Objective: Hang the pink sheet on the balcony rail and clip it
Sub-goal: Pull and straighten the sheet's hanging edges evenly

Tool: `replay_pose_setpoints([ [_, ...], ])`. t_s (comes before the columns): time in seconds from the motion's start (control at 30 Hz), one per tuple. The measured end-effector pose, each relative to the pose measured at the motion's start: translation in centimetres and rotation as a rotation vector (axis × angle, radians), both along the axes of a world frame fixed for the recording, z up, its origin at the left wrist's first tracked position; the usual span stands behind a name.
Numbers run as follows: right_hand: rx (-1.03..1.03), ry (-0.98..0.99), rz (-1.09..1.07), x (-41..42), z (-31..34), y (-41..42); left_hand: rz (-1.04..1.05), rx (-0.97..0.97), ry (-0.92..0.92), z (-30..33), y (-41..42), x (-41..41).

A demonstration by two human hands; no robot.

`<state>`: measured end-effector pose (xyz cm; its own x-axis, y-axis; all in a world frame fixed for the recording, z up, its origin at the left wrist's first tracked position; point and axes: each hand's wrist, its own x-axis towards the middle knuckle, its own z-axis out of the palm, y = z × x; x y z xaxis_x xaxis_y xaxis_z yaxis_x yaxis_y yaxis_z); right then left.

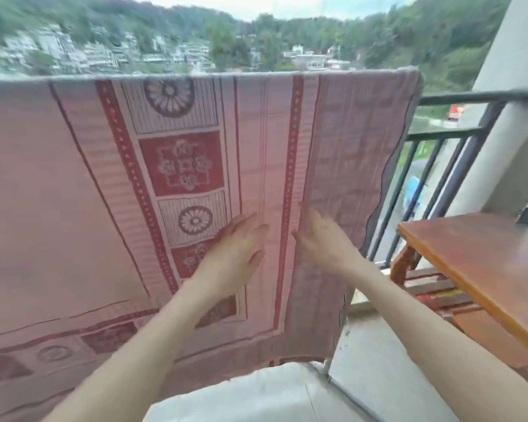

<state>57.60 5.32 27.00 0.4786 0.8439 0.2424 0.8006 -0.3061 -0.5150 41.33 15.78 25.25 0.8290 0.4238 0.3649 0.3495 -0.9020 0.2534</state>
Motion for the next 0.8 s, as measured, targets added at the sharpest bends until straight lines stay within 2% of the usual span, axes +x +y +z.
replay_pose_setpoints([
  [0.13,0.107,-0.162,0.099,3.5,5.7,-1.2,0.078,0.130,-0.065,6.3,-1.4,2.5],
  [0.33,0.188,-0.342,0.189,11.4,9.4,-3.7,0.207,0.205,-0.236,9.4,-4.3,10.2],
  [0.47,0.190,-0.435,0.177,16.5,11.0,-4.6,0.200,0.258,-0.196,10.5,-6.1,15.4],
  [0.57,0.229,-0.462,0.154,20.4,12.6,-4.1,0.233,0.298,-0.251,12.3,-5.7,18.8],
  [0.7,0.428,-0.481,0.135,24.9,14.4,-2.4,0.252,0.356,-0.308,14.4,-4.0,22.9],
  [0.8,0.492,-0.401,0.219,27.9,15.4,-0.9,0.274,0.411,-0.324,14.6,-2.8,25.9],
])
